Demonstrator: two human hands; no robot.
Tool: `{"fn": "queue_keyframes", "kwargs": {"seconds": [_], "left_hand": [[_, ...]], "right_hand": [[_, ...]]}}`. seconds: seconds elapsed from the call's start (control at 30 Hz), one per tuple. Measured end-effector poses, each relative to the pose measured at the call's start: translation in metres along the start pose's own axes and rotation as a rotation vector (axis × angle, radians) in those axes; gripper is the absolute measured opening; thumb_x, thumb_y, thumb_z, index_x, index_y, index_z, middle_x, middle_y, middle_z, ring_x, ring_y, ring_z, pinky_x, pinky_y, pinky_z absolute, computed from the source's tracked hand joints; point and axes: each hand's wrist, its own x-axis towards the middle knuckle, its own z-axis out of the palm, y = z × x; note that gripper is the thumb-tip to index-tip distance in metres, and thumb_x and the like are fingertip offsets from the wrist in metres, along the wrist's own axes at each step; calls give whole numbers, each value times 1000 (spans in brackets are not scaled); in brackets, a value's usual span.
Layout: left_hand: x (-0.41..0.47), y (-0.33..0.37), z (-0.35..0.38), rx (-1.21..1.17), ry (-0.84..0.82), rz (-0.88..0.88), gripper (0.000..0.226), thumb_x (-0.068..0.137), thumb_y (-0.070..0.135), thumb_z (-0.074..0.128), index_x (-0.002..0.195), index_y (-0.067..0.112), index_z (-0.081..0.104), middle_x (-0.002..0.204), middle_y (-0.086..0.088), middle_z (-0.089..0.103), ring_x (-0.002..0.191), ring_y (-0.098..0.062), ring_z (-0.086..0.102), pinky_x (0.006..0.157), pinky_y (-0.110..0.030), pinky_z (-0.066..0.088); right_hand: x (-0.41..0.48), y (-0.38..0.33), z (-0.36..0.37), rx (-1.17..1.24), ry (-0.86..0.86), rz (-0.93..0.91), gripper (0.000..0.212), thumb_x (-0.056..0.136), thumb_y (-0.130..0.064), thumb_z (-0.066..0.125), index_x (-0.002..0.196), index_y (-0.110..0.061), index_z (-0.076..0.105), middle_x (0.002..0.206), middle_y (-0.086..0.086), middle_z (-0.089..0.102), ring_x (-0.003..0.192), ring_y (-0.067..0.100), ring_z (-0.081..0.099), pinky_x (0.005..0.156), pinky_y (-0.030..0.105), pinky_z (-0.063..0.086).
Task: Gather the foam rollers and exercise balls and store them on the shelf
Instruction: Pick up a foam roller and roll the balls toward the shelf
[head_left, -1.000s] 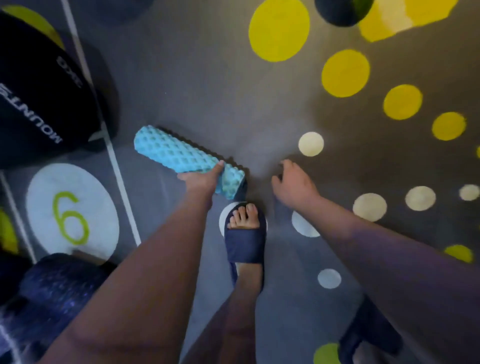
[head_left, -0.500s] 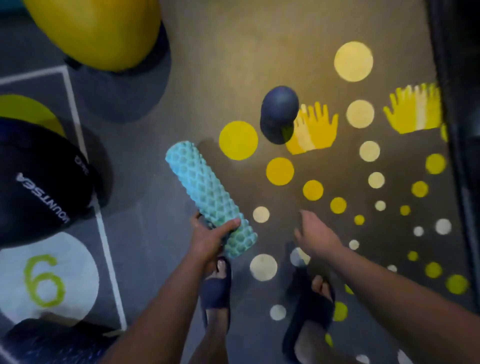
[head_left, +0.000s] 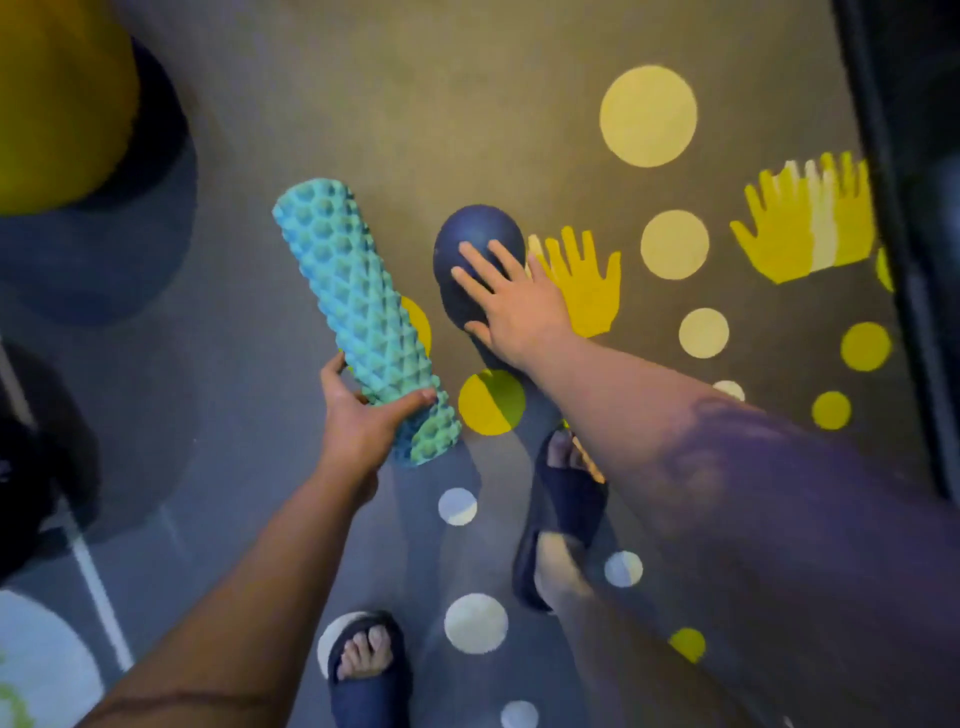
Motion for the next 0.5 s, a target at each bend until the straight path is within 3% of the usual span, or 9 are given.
{"fn": "queue_keyframes", "kwargs": {"seconds": [0.13,0.2,0.23,0.27,0.3,0.33,0.37,0.43,0.5], "left_hand": [[-38,34,36,138,-116,-14,95,67,1,92,137,26,33,118,-11,70,97,-20,75,78,-40,62],[-59,66,53,227,-223,21,99,65,0,92,140,25,33,114,-6,68,89,-6,74,69,-26,61],[-68,84,61,279,-271,41,98,66,0,91,141,25,32,113,-3,66,85,0,72,66,-21,59],[-76,102,68,346,-326,52,98,67,2,91,141,26,31,114,-2,65,85,1,71,67,-20,59],[-85,118,74,411,-381,64,100,66,6,92,141,30,31,116,-2,64,90,-2,70,72,-25,60],[-89,133,80,474,-429,87,102,64,10,94,141,34,31,118,-2,64,96,-7,69,80,-33,61],[-93,148,87,541,-475,108,104,63,12,95,141,38,31,117,0,64,101,-12,68,85,-40,60],[-103,170,104,628,-557,133,102,66,12,95,139,43,32,115,-3,64,103,-19,69,85,-45,61],[-118,178,121,645,-648,179,93,71,8,91,135,44,34,117,-10,64,106,-25,69,83,-41,62]], "right_hand": [[-40,41,-25,445,-194,233,78,99,-65,39,162,-26,16,171,0,1,154,28,19,117,48,31],[-73,75,-51,592,-195,237,71,101,-58,43,160,-25,24,169,3,13,150,28,29,114,45,35],[-93,89,-66,637,-159,238,62,103,-52,46,156,-21,37,164,8,30,144,29,40,109,42,38],[-115,100,-79,720,-106,268,50,104,-47,48,143,-15,55,146,13,53,129,31,53,99,41,42],[-136,108,-88,865,-47,322,42,104,-44,49,121,-11,68,116,15,68,107,32,61,86,41,43],[-156,114,-95,1054,-7,384,42,104,-47,50,102,-10,70,91,11,68,89,32,62,75,39,42],[-173,118,-103,1264,-21,443,46,101,-53,51,97,-11,69,84,8,66,82,31,64,70,37,42],[-207,120,-115,1632,-176,555,48,92,-67,54,107,-24,70,103,2,73,92,25,73,71,34,51],[-236,112,-113,1837,-272,529,49,85,-70,60,111,-30,69,111,-1,75,96,20,75,80,38,58]]}}
